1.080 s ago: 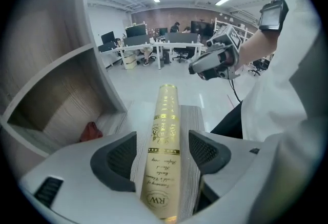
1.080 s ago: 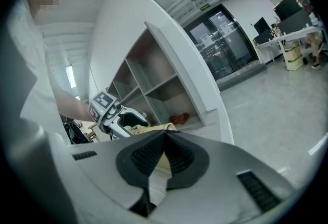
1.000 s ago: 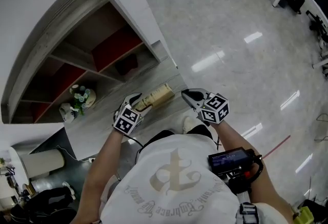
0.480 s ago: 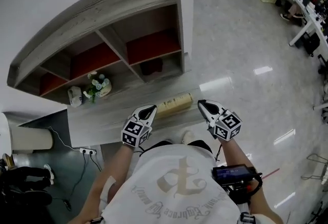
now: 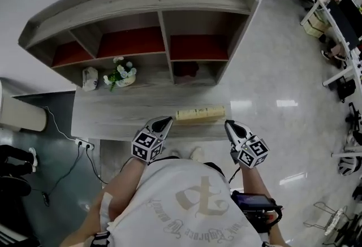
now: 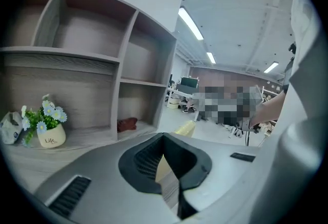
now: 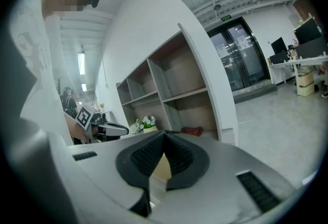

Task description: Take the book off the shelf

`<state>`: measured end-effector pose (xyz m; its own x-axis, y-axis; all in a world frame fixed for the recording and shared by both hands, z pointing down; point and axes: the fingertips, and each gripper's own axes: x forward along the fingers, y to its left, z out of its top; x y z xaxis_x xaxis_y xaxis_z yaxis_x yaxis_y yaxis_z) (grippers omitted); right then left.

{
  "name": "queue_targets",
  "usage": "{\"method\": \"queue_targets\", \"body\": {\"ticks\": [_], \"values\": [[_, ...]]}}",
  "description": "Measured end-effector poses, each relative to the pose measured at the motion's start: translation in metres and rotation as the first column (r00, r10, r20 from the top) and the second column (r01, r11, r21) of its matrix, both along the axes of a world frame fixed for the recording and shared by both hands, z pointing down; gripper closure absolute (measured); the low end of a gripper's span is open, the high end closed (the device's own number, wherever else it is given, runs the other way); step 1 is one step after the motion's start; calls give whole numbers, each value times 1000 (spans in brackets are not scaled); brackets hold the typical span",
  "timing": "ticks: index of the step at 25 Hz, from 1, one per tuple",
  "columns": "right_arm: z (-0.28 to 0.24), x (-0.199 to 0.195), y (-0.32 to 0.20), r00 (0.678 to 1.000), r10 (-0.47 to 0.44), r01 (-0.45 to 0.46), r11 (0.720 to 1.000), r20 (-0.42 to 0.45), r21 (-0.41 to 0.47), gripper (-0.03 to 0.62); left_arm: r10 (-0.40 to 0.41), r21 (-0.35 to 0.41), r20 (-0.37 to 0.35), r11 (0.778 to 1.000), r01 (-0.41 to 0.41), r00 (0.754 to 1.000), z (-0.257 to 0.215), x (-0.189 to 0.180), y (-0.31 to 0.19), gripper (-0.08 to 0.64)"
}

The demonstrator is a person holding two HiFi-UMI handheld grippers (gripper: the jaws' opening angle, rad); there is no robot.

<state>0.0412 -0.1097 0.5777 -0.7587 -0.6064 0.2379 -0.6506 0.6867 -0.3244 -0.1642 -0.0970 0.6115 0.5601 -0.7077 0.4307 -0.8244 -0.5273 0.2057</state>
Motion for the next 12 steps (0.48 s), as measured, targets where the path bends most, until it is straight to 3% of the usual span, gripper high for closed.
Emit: {"method": "queue_targets", "body": {"ticks": [4,12], "values": [[-2,-9,7,1000,-4,4,1000,-12,-2,591,-20,-14,-20,1000,20,1000,5,-12,13,554],[3,-32,22,999,-1,1,1000,-40,-6,591,13,-17,-33,1000,-14,999,9,-20,34,554]]}}
